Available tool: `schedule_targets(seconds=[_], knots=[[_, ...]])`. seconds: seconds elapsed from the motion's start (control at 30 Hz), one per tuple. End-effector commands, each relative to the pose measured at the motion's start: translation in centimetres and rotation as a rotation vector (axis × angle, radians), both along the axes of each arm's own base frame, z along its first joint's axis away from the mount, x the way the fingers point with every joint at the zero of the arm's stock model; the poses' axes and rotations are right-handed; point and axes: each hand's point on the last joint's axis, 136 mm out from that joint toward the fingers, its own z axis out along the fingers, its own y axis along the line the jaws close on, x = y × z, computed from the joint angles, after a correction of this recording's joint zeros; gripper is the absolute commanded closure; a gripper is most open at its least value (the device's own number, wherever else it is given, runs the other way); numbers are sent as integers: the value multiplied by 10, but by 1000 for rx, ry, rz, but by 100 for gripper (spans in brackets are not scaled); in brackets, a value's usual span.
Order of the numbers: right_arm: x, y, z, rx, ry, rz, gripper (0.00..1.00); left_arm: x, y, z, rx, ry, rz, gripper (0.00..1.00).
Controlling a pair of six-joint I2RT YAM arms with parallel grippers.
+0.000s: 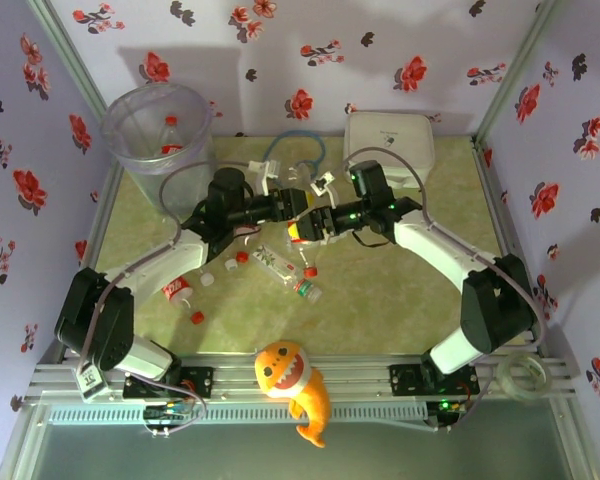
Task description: Put the plastic bottles in the bin
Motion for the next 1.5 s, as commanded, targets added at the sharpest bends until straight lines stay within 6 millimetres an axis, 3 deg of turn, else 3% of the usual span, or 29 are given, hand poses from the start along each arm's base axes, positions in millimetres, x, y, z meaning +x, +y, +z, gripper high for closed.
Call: schedule_targets(seconds=[0.0,0.13,0.27,0.53,0.67,0.77,0.9,1.0,1.23,1.33,1.47], knots=[[-2,-22,2,-69,-26,-16,8,8,0,22,-12,-29,-12,53],[2,-60,6,-108,-49,-112,8,25,19,45,45,-81,18,54],[2,-92,2,-149,-61,-217,8,52,56,89,122,-177,102,59],[8,-124,-34,-288,-74,-383,7,123,175,168,237,-316,427,83],[21,-137,-45,-327,-76,-490,7,151,240,191,351,-395,639,96],[27,-141,-50,-336,-69,-534,7,169,291,193,410,-381,790,100],[27,-143,-58,-360,-50,-539,6,188,352,178,477,-326,966,100],[26,-142,-63,-365,-34,-528,6,197,381,162,450,-276,1042,100],[25,-143,-73,-392,-13,-518,6,194,420,152,373,-275,1178,100],[25,-145,-76,-404,-10,-516,6,193,432,148,429,-266,1200,100],[27,-144,-81,-406,-3,-516,6,202,441,122,538,-183,1169,100]])
